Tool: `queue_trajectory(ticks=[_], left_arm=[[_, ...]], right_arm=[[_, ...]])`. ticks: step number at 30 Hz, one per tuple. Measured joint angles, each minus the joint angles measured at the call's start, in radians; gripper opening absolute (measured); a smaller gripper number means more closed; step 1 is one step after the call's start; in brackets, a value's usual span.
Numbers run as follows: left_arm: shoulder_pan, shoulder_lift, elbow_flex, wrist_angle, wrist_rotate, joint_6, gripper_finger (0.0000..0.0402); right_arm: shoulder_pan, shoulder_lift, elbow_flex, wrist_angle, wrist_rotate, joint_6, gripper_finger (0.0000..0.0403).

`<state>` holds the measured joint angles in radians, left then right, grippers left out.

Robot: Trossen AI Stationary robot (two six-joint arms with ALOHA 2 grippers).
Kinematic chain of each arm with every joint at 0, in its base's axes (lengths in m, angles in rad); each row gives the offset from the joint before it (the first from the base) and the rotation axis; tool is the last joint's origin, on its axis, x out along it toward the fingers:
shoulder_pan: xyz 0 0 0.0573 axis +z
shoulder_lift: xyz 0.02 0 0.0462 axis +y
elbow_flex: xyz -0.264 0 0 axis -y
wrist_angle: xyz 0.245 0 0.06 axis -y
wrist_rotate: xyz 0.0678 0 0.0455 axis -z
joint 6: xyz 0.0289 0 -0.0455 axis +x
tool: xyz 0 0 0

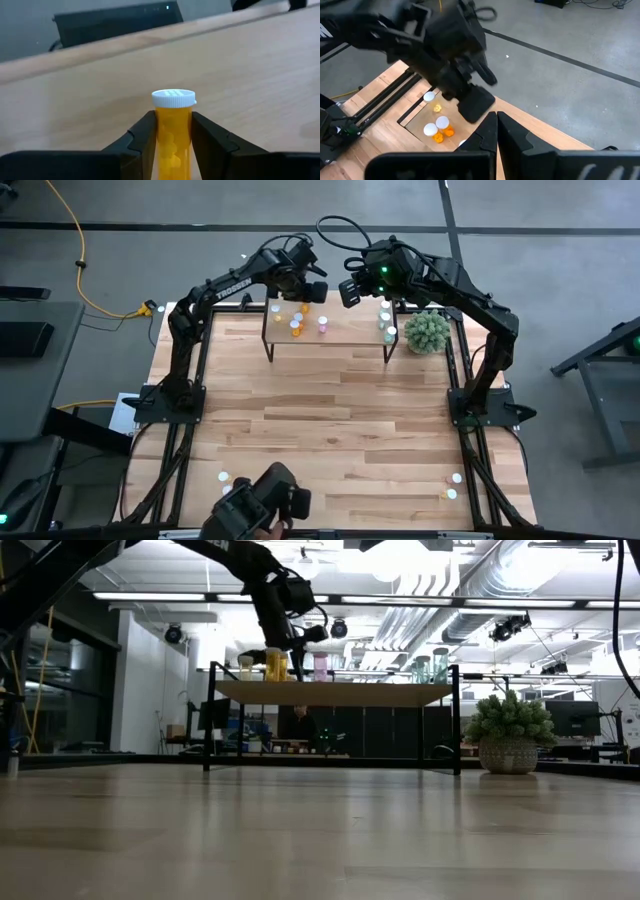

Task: Pick and place medicine bottles onto shelf by color
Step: Adjust the orange pill bottle on the shelf

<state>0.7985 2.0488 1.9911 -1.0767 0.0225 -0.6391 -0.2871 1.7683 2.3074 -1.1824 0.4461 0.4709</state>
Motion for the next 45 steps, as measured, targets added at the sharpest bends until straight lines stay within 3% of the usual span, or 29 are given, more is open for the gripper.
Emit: queue_trajectory(ticks=[7,14,20,24,29,32,36,41,45], left_arm=[[0.041,-0.08,0.0,0.031,-0.019,0.097,0.01],[0.03,-0.194,0.0,0.096,-0.094,0.309,0.01],[-0.006,-0.289,-0.017,0.129,-0.17,0.435,0.01],[-0.028,-0.394,-0.172,0.267,-0.173,0.439,0.01],[-0.059,-0.599,-0.514,0.581,-0.146,0.432,0.0099],[-0.082,-0.722,-0.71,0.798,-0.079,0.425,0.0099],[-0.118,-0.835,-0.869,1.033,0.027,0.43,0.0099],[-0.17,-0.894,-0.917,1.095,0.071,0.433,0.0099],[-0.208,-0.914,-0.917,1.101,0.072,0.441,0.01]], right_arm=[[0.0,0.0,0.0,0.0,0.0,0.0,0.0],[0.0,0.0,0.0,0.0,-0.002,0.0,0.0],[0.0,0.01,0.001,-0.002,-0.087,-0.046,0.0],[0.0,0.025,0.001,-0.008,-0.124,-0.081,0.0],[0.0,0.033,0.001,0.017,-0.151,-0.137,0.0],[-0.012,0.033,0.001,0.11,-0.254,-0.203,0.0],[-0.045,0.041,0.001,0.284,-0.477,-0.294,0.0],[-0.085,0.062,0.0,0.431,-0.646,-0.285,0.0002],[-0.106,0.087,0.0,0.435,-0.825,-0.262,0.0036]])
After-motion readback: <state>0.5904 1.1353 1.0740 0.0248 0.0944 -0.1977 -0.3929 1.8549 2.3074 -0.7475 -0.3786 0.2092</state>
